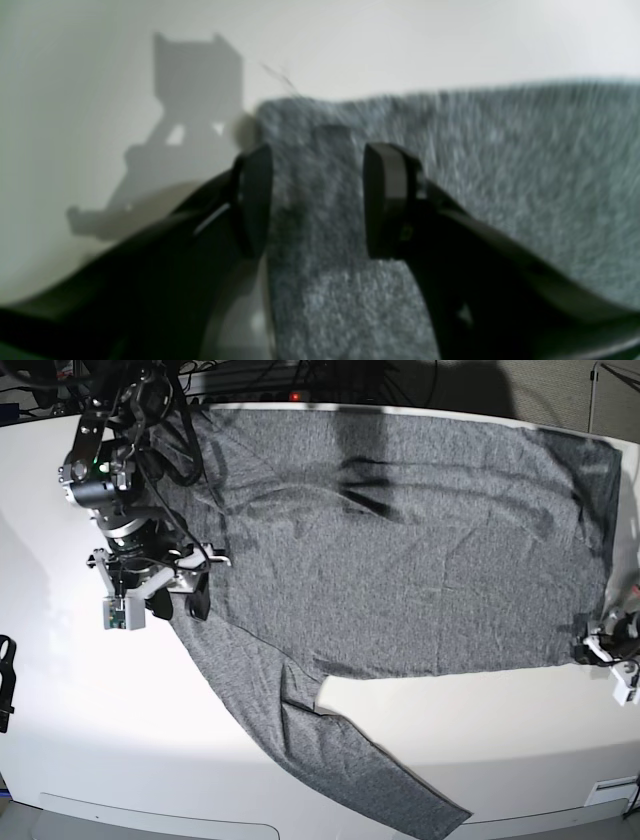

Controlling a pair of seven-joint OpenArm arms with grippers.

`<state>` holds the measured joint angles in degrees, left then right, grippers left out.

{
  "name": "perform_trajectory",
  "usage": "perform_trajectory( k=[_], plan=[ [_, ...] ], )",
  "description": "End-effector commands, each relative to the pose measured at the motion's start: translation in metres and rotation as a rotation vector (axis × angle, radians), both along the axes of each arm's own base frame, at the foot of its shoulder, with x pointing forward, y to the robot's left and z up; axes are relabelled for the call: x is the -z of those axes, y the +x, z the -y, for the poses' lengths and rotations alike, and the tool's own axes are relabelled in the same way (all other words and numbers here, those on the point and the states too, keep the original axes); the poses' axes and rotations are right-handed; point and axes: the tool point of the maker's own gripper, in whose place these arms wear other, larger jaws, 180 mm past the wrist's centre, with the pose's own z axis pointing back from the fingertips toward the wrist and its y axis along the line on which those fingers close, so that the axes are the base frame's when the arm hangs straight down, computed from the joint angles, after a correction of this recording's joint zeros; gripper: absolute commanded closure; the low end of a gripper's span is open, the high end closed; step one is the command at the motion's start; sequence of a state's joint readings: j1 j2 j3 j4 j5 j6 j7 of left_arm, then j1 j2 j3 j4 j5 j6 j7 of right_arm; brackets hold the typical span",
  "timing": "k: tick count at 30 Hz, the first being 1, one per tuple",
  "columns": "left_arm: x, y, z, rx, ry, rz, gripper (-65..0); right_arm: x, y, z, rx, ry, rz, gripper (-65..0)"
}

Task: Fold the T-shirt properly
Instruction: 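Adjust the left gripper's grip along the shirt's side edge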

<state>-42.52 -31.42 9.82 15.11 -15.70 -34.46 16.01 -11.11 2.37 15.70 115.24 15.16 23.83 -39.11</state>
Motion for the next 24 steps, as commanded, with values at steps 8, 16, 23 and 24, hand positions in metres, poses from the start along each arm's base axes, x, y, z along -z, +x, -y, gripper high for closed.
perform_trajectory(
  k=[8,16,23,24],
  plan=[
    [-0.026,0.019,-0.038,-0.045,0.188,0.128,-28.6,-0.007,0.001,-0.002,-0.01,-0.004,0.009,-29.0],
    [0.016,-0.008,0.007,0.014,0.024,0.043,-34.9,-0.002,-0.004,-0.002,-0.011,-0.004,-0.011,-29.0],
    [0.045,-0.033,0.039,0.098,-0.033,-0.099,-37.2,-0.002,-0.003,-0.002,-0.011,-0.004,-0.009,-29.0],
    [0.046,-0.036,0.037,0.097,-0.029,-0.115,-37.2,-0.002,-0.003,-0.002,-0.011,-0.004,-0.009,-29.0]
  ],
)
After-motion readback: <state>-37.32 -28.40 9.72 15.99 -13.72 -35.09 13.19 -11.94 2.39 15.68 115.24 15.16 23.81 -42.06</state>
